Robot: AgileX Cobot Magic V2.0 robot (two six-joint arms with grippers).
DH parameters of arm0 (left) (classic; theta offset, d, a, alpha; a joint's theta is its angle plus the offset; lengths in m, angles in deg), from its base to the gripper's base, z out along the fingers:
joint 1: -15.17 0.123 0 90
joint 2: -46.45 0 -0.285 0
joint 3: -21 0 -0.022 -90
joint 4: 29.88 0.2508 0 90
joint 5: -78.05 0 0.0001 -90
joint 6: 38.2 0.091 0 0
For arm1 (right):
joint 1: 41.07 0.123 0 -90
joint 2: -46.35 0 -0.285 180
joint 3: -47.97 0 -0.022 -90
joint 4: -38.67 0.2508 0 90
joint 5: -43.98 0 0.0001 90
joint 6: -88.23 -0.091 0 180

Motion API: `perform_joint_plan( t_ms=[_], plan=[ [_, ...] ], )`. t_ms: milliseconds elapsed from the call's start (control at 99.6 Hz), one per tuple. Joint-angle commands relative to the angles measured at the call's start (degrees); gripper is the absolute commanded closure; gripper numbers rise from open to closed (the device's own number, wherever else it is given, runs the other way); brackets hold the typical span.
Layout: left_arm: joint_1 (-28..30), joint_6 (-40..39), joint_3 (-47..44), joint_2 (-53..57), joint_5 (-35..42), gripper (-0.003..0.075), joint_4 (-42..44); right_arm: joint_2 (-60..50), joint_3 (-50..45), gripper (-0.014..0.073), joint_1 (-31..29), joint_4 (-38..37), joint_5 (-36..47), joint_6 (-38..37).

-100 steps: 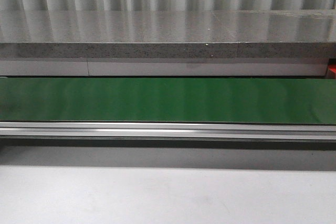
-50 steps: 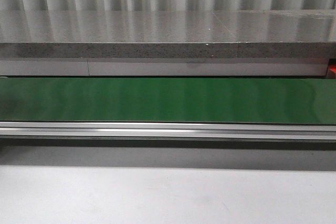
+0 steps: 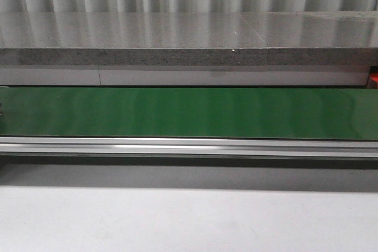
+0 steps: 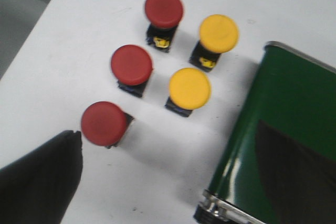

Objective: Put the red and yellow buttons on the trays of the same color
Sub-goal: 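Lower the yellow button onto the green belt and open the left gripper, then grasp another red button on the table with the left gripper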

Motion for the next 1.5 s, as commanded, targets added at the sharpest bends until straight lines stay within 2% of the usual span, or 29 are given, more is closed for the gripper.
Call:
perform_joint_plan(
  t_ms=[0, 120, 492, 943, 1014, 1084, 1285, 1485],
  plan=[
    [2.55, -0.08, 0.23, 1.26, 5.28, 0.0101, -0.24, -0.37, 1.43, 0.0718, 0.00, 1.05, 3.29, 0.55],
    [4.48, -0.08, 0.00, -1.90, 7.17, 0.0101, -0.24, -0.37, 1.43, 0.0718, 0.00, 1.05, 3.29, 0.55],
    [4.50, -0.08, 0.47, -12.88, 9.32, 0.0101, 1.99, -0.37, 1.43, 0.0718, 0.00, 1.05, 3.29, 0.55],
    [7.66, -0.08, 1.06, -19.00, 13.09, 0.0118, 1.59, -0.37, 1.43, 0.0718, 0.00, 1.05, 3.29, 0.55],
    [7.66, -0.08, 1.06, -19.00, 13.09, 0.0183, 1.59, -0.37, 1.43, 0.0718, 0.00, 1.05, 3.29, 0.55],
    [7.66, -0.08, 1.06, -19.00, 12.78, 0.0302, 1.13, -0.37, 1.43, 0.0718, 0.00, 1.05, 3.29, 0.55],
    [7.66, -0.08, 1.06, -17.01, 10.42, 0.0743, 0.22, -0.37, 1.43, 0.0718, 0.00, 1.05, 3.29, 0.55],
    [5.80, 0.06, 1.06, -8.66, 9.67, 0.0739, 0.22, -0.37, 1.43, 0.0718, 0.00, 1.05, 3.29, 0.55]
  ],
)
